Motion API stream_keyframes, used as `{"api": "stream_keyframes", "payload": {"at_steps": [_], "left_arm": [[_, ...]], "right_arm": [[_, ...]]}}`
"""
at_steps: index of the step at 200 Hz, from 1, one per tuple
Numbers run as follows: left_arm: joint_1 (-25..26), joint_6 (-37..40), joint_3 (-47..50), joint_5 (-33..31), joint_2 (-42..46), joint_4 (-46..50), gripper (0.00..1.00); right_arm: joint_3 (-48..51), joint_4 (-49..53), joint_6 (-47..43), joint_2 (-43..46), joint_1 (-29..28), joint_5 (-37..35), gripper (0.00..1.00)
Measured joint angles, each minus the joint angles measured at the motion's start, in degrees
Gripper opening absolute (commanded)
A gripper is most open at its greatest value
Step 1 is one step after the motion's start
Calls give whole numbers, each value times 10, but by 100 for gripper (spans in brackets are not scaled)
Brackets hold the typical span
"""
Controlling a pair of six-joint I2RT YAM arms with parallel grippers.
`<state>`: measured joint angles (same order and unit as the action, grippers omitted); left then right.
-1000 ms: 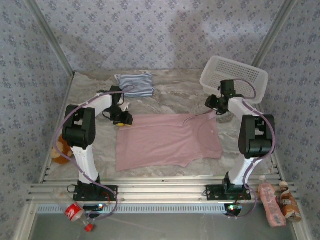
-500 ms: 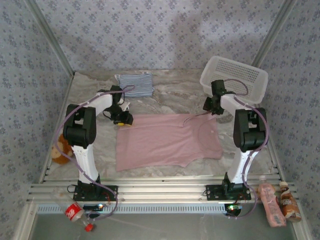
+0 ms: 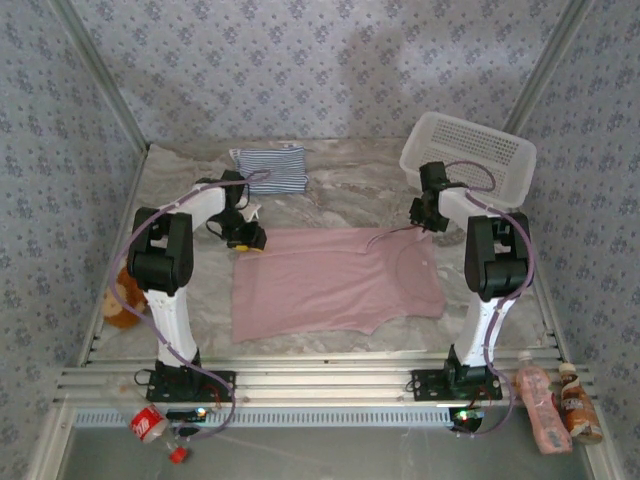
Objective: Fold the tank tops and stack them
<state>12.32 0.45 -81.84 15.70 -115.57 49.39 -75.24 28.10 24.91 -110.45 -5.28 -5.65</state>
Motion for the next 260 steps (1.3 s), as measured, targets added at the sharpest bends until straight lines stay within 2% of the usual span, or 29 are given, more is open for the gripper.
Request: {"api": "stream_keyframes", "payload": {"at_steps": [36, 61, 80, 113, 158, 192, 227, 260], "left_arm": [[0, 0, 0, 0, 0, 0, 45], [0, 0, 0, 0, 0, 0, 45], [0, 0, 0, 2, 0, 0, 45], [1, 0, 0, 2, 0, 0, 45], [1, 0, 0, 2, 0, 0, 45], [0, 0, 3, 1, 0, 0, 45], [-1, 0, 3, -1, 0, 0, 45], [-5, 0, 3, -3, 0, 0, 45]], "right_arm": [[25, -5, 2, 20, 4, -2, 9], [51, -13, 3, 47, 17, 1, 3], [97, -57, 8, 79, 25, 6, 0], [167, -165, 8, 123, 27, 29, 0], [238, -354, 35, 138, 28, 64, 0], [285, -416, 63, 138, 45, 72, 0], [327, -435, 99, 128, 57, 72, 3], [327, -437, 120, 121, 63, 80, 6]]}}
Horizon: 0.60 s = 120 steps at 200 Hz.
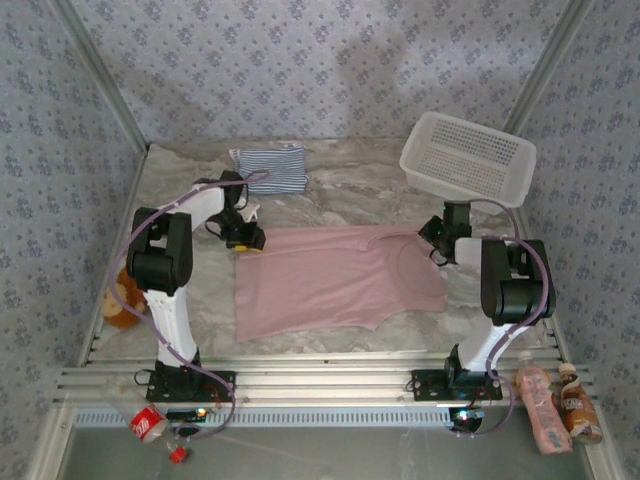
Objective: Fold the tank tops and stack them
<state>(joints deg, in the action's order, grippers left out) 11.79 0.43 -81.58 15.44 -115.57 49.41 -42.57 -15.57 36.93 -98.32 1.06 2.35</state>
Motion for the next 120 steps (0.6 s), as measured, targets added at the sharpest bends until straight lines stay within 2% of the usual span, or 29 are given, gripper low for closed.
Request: {"api": "stream_keyframes", "payload": {"at_steps": [21, 54, 120], "left_arm": [[-1, 0, 0, 0, 0, 1, 45], [-1, 0, -6, 0, -4, 5, 45], [-3, 0, -93, -17, -57, 27, 45]], "right_arm": [[4, 0, 11, 2, 1, 1, 12], [13, 2, 16, 9, 6, 11, 13], [-4, -4, 28, -10, 4, 31, 18]]}}
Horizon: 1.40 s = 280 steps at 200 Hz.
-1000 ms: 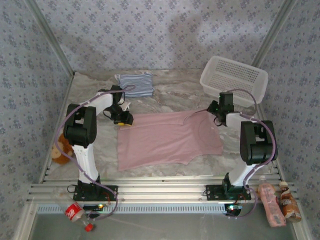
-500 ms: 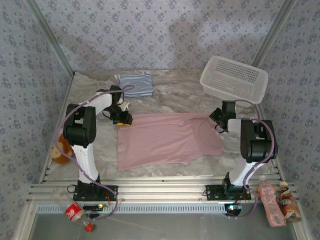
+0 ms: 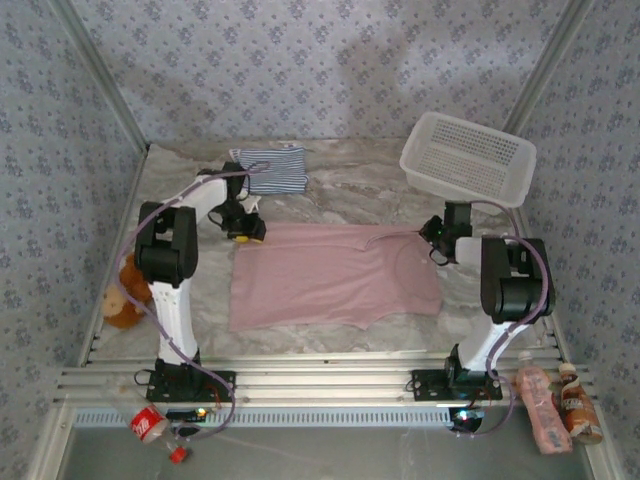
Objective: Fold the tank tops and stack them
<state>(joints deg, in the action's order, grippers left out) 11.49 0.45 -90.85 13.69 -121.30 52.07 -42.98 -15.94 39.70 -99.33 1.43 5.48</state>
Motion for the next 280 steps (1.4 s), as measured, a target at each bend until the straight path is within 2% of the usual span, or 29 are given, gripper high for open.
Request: {"api": "stream_keyframes", "payload": {"at_steps": [17, 44, 76, 97, 123, 144, 171, 200, 247, 280], "left_arm": [[-3, 0, -31, -7, -18, 7, 45], [-8, 0, -62, -15, -33, 8, 45], [-10, 0, -69, -15, -33, 14, 46], [-10, 0, -68, -15, -32, 21, 46], [-10, -3, -52, -21, -7, 31, 47], [-12, -22, -6, -27, 50, 39, 47], [-16, -68, 86, -28, 154, 51, 49], [-18, -133, 212, -26, 259, 62, 50], [-17, -252, 374, -10, 357, 67, 52], [-16, -317, 440, 0, 400, 54, 52]], "right_arm": [[-4, 0, 0, -2, -1, 4, 19], [0, 3, -2, 7, 0, 10, 29], [25, 26, -7, 61, 7, 15, 36], [37, 48, -18, 102, 15, 19, 37], [49, 87, -48, 163, 19, 26, 42], [57, 118, -84, 219, 5, 39, 46], [58, 165, -172, 284, -54, 56, 48], [57, 211, -322, 316, -126, 103, 49], [58, 306, -566, 318, -259, 135, 51], [68, 326, -659, 324, -349, 132, 52]]}}
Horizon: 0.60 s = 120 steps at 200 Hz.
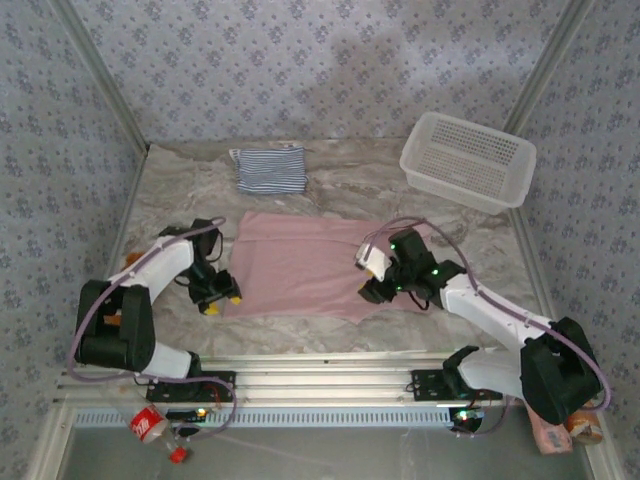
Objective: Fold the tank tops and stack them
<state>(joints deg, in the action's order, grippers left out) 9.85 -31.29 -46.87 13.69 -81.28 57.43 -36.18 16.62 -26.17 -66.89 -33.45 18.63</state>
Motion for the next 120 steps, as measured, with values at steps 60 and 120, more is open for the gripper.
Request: {"api": "stream_keyframes", "payload": {"at_steps": [60, 120], "left_arm": [[12, -68, 72, 20, 2, -58, 48], [12, -67, 68, 8, -21, -75, 43]], "right_arm": [[10, 15, -87, -49, -115, -32, 51], [10, 21, -132, -112, -152, -65, 48]]}}
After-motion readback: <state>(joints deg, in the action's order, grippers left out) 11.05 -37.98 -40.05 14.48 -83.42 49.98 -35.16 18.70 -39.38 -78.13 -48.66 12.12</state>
